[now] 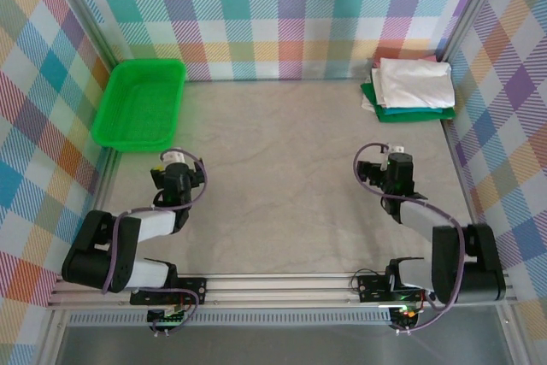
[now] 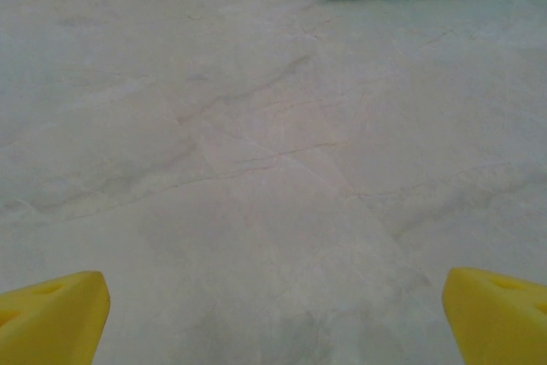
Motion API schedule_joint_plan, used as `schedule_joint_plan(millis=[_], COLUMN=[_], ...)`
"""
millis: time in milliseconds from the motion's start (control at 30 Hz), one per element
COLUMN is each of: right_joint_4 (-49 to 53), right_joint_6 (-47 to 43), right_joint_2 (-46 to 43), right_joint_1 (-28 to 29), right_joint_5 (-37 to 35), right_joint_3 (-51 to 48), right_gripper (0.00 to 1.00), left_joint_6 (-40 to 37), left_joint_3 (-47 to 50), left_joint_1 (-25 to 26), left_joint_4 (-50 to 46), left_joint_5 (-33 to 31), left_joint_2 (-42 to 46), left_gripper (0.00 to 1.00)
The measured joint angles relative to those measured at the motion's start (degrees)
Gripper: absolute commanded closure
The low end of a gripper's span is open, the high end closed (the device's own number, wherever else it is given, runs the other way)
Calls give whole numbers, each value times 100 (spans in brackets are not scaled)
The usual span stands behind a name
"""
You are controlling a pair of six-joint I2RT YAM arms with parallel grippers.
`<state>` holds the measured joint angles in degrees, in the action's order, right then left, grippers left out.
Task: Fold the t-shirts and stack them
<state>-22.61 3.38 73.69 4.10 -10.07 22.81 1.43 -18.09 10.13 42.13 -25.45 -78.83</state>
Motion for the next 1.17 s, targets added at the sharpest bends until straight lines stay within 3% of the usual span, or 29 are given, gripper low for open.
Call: schedule_joint_plan(millis=[367, 467, 733, 1167], right_joint_4=[-2914, -2977, -2791, -2594], right_joint_6=[-372, -389, -227, -212], right_joint_2=[1294, 1377, 1388, 1390], right_joint_1=[-116, -131, -367, -367], right_joint_5=[629, 721, 660, 649], right_joint_3=[-601, -651, -70, -70], right_gripper=[0, 0, 0, 0], left_joint_6=[-433, -531, -426, -361], left_joint_3=[476, 389, -555, -599], left_joint_1=[-221, -221, -553, -621], left_joint_4=[1375, 1635, 748, 431], left_joint_5=[1399, 1606, 1882, 1993], left_joint_2=[-409, -855, -1060, -1060], left_gripper=[0, 0, 0, 0])
